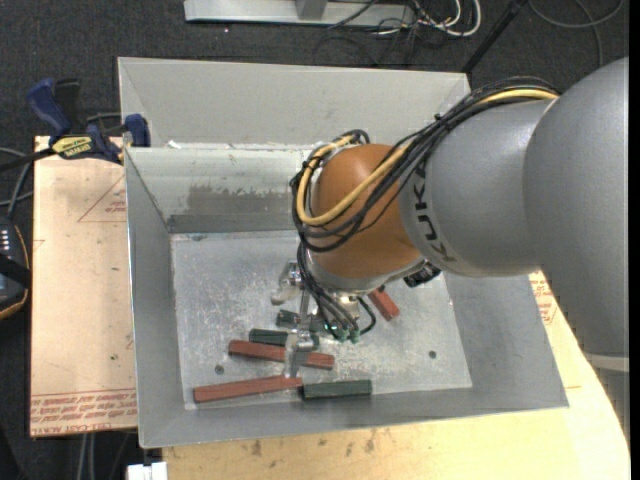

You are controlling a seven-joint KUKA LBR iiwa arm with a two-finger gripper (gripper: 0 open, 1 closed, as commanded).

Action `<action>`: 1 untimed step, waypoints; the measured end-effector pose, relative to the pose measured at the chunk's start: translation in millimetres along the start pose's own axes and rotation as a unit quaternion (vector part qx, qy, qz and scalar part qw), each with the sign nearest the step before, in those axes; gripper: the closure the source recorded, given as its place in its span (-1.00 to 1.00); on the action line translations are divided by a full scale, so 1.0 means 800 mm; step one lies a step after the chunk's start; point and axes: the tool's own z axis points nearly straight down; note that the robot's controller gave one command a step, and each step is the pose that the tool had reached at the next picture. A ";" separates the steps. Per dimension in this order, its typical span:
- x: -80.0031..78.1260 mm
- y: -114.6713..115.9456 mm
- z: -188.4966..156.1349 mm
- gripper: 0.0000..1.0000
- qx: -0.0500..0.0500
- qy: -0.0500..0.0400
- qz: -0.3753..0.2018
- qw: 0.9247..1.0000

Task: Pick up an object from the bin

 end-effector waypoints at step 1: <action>-0.003 -0.001 -0.005 -1.00 -0.001 -0.004 0.001 1.000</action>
Offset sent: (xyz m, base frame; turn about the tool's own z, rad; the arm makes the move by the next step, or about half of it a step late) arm 0.0103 -0.0112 -0.0567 0.1485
